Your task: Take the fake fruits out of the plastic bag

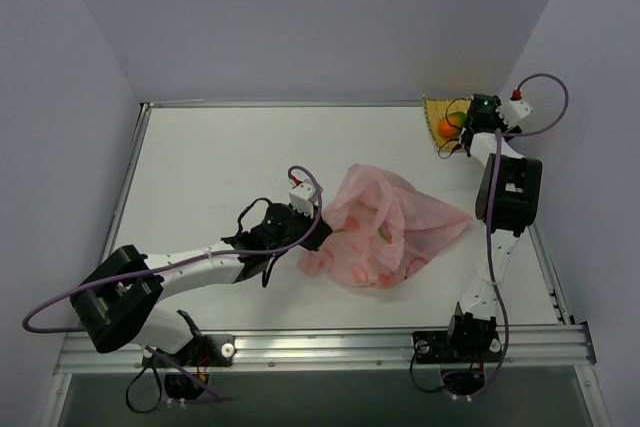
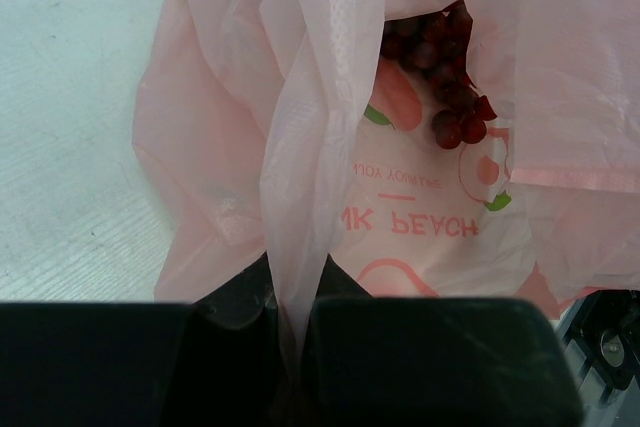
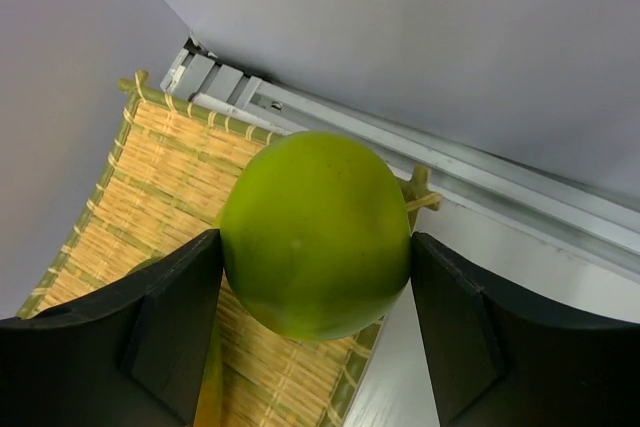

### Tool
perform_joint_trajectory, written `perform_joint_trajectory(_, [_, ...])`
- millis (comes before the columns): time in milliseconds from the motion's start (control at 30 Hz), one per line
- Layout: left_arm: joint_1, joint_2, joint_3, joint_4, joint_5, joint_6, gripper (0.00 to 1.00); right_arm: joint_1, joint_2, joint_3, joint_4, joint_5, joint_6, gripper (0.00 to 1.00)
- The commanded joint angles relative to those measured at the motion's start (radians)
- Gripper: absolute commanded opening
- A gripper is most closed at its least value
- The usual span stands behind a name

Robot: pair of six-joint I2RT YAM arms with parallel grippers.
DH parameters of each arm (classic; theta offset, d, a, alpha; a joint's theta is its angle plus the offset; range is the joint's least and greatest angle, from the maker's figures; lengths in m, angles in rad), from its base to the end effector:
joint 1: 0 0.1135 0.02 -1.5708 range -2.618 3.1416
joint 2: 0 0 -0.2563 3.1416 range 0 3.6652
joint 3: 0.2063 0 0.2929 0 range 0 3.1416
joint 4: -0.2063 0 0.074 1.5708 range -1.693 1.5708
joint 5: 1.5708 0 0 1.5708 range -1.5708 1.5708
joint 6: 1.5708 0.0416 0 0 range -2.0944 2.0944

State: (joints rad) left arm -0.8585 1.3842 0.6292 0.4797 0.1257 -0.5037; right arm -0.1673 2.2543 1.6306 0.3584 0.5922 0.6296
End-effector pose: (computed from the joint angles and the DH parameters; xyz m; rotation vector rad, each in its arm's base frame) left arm 0.2139 -0.2557 0.1812 0.4422 1.9323 -1.0402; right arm 0.5427 -0.1152 0.1650 1.0541 1.4530 -0.2129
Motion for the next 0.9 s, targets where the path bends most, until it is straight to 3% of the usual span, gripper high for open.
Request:
perform_joint_trajectory(0, [-0.005,-0.001,0.053,0.031,-0.012,0.019,0.02,0.011,0.03,0.057,-0.024,-0.018,0.054,0.51])
perform_joint_trajectory(133, [-0.007,-0.011,0.05,0.028,-0.017,0.022,0.02,0.012,0.051,0.095,-0.033,-0.086,0.084,0.52])
perform_joint_trajectory(233, [-0.007,-0.017,0.05,0.027,-0.02,0.024,0.02,0.017,0.034,0.092,-0.035,-0.109,0.093,0.67])
perform_joint_trajectory(267, [-0.007,-0.019,0.049,0.027,-0.02,0.024,0.02,0.017,0.027,0.087,-0.039,-0.114,0.088,0.77])
perform_joint_trajectory(367, [-0.007,-0.022,0.049,0.025,-0.018,0.022,0.02,0.017,-0.024,0.058,-0.038,-0.12,0.079,0.9])
perform_joint_trajectory(600, [-0.007,-0.048,0.043,0.025,-0.02,0.021,0.02,0.025,-0.232,-0.17,-0.007,-0.126,0.051,0.91])
perform_joint_trajectory(733, [-0.007,-0.059,0.04,0.026,-0.014,0.022,0.02,0.058,-0.462,-0.367,-0.001,-0.112,0.09,0.89])
perform_joint_trajectory(800, [-0.008,-0.069,0.037,0.028,-0.012,0.022,0.02,0.101,-0.566,-0.476,0.013,-0.134,0.16,0.86])
perform_joint_trajectory(867, [-0.008,-0.086,0.03,0.03,-0.015,0.022,0.02,0.164,-0.747,-0.668,0.08,-0.134,0.173,0.74])
